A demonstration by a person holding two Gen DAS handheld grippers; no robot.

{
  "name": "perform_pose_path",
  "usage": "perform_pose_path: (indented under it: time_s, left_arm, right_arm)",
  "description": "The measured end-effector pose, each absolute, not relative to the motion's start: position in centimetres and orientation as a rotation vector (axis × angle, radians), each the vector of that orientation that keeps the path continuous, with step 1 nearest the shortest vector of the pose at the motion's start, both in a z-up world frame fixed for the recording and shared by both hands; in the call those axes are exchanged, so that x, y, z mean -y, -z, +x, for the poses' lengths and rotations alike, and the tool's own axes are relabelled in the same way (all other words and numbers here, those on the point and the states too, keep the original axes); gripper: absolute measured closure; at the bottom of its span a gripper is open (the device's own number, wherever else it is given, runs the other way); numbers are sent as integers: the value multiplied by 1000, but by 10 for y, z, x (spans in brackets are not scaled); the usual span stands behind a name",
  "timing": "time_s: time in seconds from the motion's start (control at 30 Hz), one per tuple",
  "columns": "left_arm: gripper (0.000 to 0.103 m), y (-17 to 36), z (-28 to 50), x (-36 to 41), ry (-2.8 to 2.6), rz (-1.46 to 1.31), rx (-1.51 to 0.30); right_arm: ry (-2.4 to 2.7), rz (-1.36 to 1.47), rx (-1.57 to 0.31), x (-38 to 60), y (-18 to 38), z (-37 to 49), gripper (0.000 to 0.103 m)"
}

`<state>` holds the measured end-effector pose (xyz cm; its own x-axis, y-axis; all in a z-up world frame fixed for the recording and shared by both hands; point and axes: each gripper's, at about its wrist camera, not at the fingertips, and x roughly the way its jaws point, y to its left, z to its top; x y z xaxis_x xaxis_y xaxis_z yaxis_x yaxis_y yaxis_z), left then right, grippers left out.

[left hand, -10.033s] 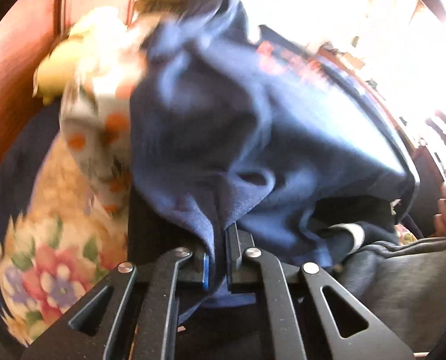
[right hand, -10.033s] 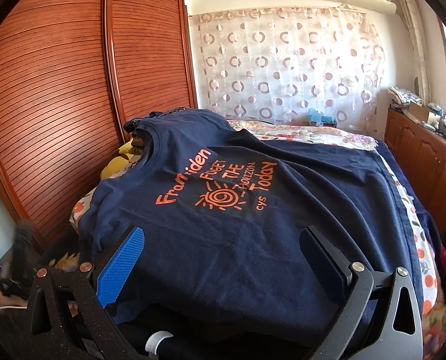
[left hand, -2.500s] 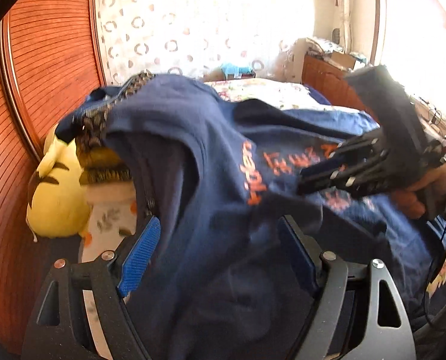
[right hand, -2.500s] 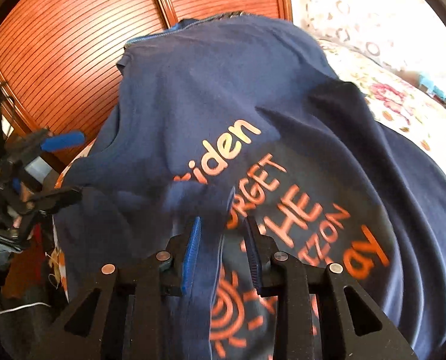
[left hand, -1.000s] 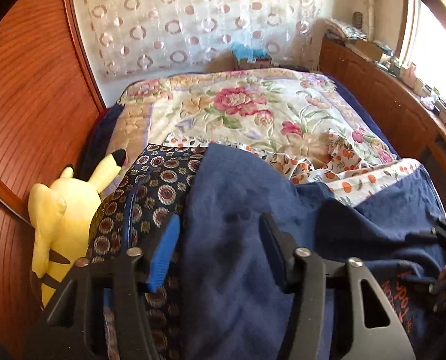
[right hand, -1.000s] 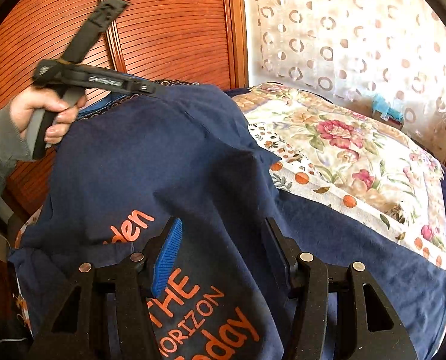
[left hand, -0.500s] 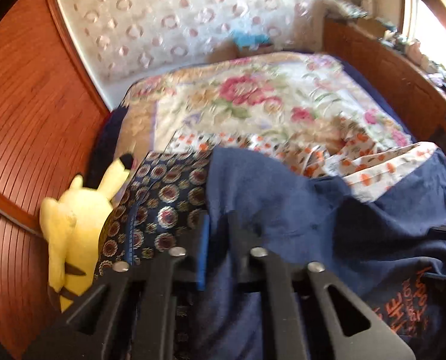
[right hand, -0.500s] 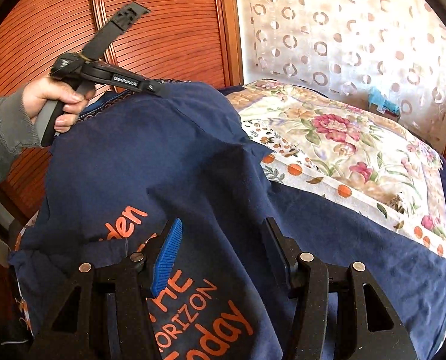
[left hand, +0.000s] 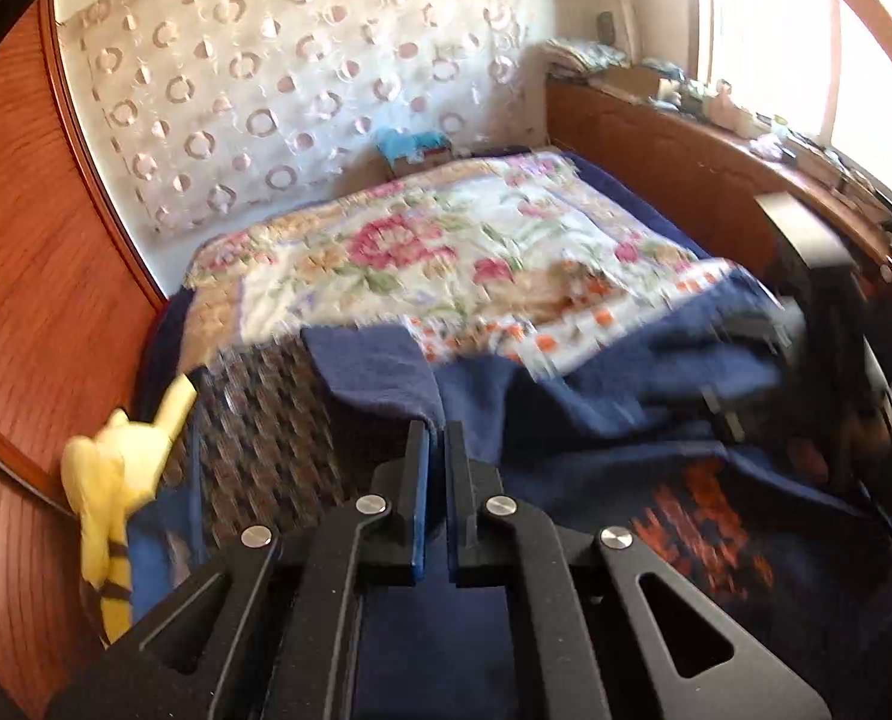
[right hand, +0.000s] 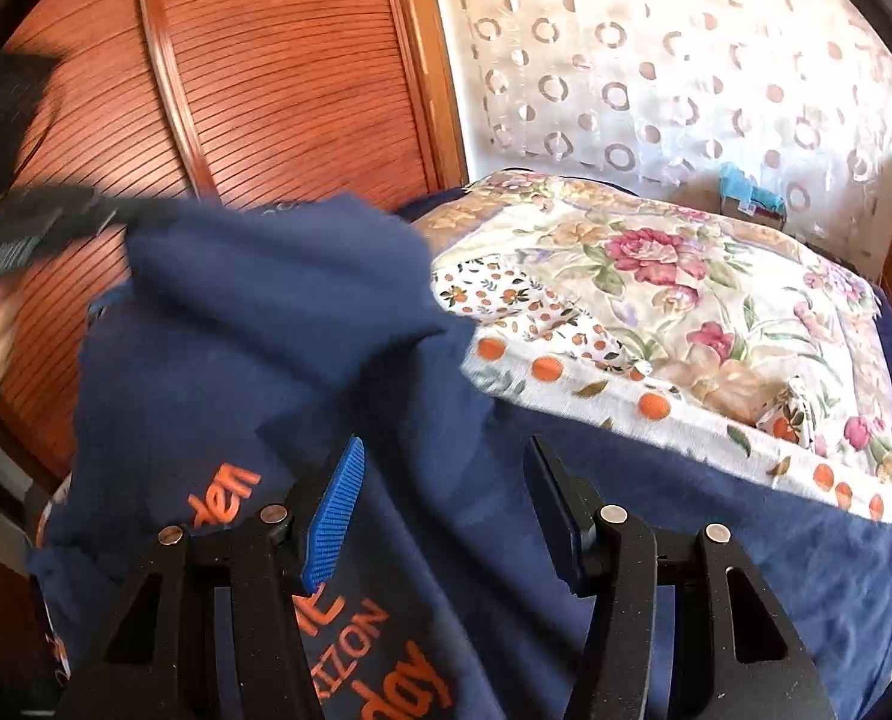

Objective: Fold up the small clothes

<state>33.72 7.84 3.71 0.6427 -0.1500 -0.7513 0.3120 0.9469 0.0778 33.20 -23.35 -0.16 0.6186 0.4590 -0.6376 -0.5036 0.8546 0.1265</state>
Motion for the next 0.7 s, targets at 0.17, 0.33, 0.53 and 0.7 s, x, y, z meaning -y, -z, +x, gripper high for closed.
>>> perform_pose_path:
  time_s: [0.17, 0.33, 0.53, 0.7]
  left_arm:
    - [97, -10, 327, -90, 232, 187, -891]
    - [97, -1, 328, -103, 203, 146, -897]
    - [97, 4, 327, -106, 203, 145, -897]
    - [97, 8, 327, -110, 202, 134, -896]
  right_arm:
    - [-536, -63, -738, 220, 7, 372, 46]
    - [-539, -24, -798, 197, 19, 423, 46]
    - [-588, 2, -883, 172, 35, 463, 46]
    - [-536, -52, -1003, 158, 55, 498, 50]
